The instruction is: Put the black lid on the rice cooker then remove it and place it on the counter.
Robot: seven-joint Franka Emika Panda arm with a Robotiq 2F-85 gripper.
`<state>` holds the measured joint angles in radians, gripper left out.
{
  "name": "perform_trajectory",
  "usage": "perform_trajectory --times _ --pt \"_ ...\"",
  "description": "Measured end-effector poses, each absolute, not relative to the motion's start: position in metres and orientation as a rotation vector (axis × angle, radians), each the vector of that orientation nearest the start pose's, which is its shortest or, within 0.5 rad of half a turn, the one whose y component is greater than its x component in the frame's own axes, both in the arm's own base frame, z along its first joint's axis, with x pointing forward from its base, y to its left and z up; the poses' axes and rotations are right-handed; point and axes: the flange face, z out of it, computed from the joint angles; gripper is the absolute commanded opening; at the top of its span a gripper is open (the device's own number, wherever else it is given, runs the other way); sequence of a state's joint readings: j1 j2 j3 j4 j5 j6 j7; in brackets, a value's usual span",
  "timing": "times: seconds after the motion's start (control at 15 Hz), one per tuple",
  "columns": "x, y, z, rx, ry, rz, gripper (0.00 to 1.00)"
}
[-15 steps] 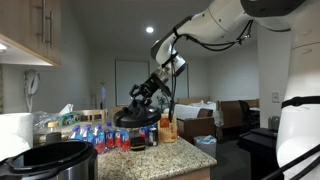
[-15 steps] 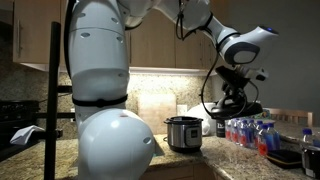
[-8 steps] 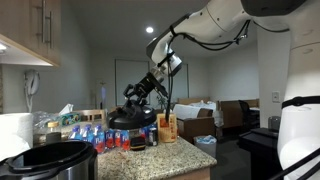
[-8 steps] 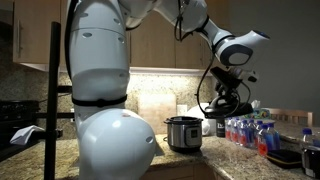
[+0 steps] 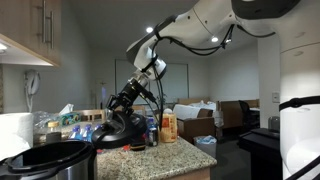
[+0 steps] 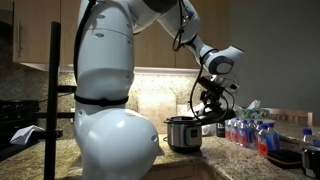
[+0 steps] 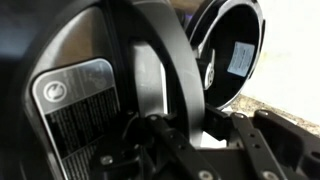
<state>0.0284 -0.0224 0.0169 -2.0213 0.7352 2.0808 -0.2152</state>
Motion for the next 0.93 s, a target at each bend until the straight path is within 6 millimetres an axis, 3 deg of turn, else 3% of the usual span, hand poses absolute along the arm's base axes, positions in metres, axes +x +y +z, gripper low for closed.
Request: perform_trajectory --times 0.27,0.6,0.73,0.93 --pt "0.566 0.079 0.518 -2.555 -0.030 -0.219 0.00" --pt "0.572 0.083 0.572 -2.542 -0.120 -0.256 0.00" --pt "0.575 0.089 0.573 -2.536 -0.153 -0.202 0.00" --pt "0.589 0.106 0.552 -2.525 -0.202 -0.081 0.00"
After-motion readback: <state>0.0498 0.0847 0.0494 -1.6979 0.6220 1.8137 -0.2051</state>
